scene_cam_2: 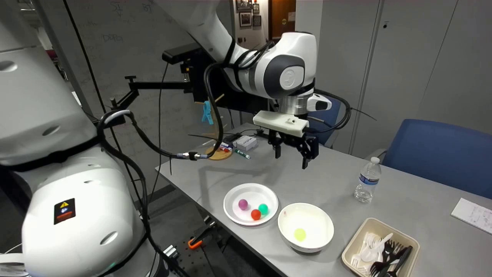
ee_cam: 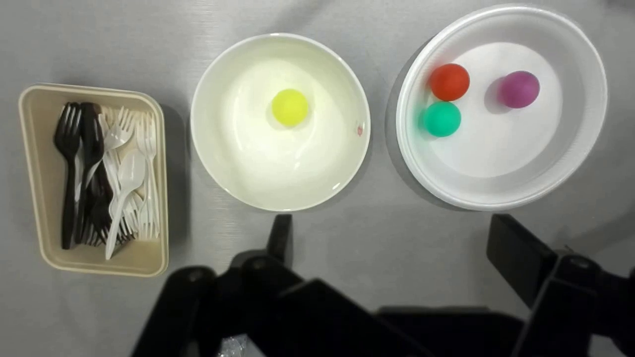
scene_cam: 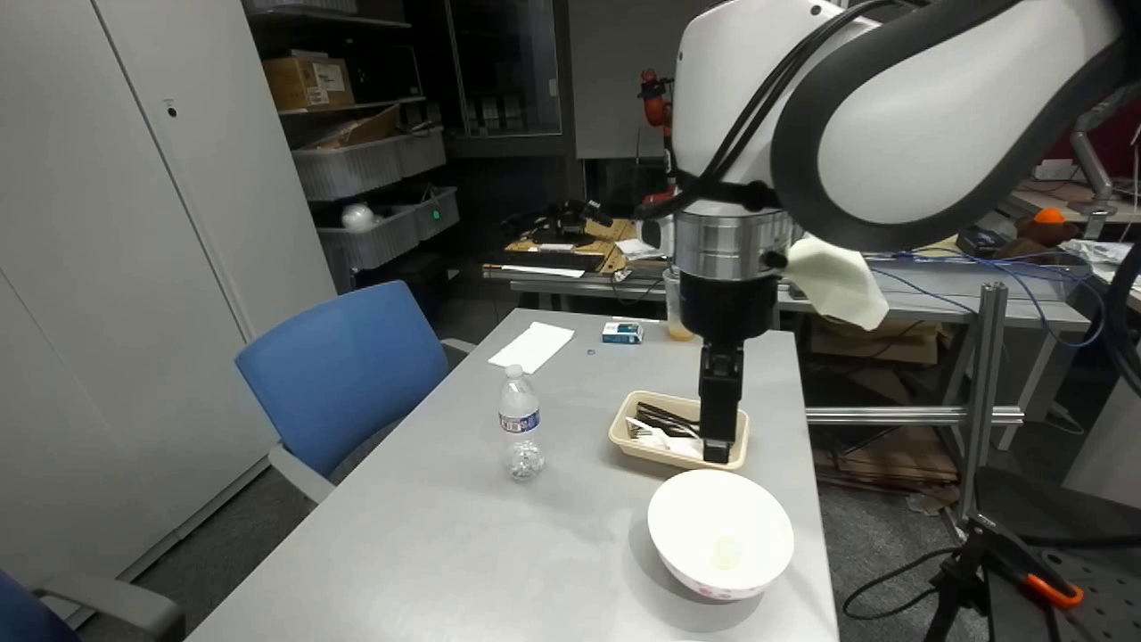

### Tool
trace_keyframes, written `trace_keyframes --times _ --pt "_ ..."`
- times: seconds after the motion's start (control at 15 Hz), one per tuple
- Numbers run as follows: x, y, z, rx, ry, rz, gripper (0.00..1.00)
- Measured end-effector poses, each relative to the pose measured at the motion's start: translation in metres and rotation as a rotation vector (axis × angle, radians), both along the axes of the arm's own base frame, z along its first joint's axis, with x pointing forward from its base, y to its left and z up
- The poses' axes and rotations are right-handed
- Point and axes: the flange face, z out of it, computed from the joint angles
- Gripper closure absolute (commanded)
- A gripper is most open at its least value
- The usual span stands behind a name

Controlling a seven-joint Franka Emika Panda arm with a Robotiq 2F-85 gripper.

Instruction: Pick up the orange ball and put it in the empty white bowl

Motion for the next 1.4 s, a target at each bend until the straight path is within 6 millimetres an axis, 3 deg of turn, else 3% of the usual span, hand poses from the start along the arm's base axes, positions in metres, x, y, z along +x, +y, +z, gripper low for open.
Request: trace_keyframes --times 0.2,0.67,1.13,1.4 --pt "-0.004 0.008 -0.010 -0.001 0.023 0.019 0.00" --pt "-0.034 0.063 -0.070 0.031 0.114 0.095 0.00" --pt "-0.048 0.074 -0.127 0.054 0.103 0.100 0.00" --pt "-0.060 0.084 -0.148 0.060 0.123 0.121 0.00"
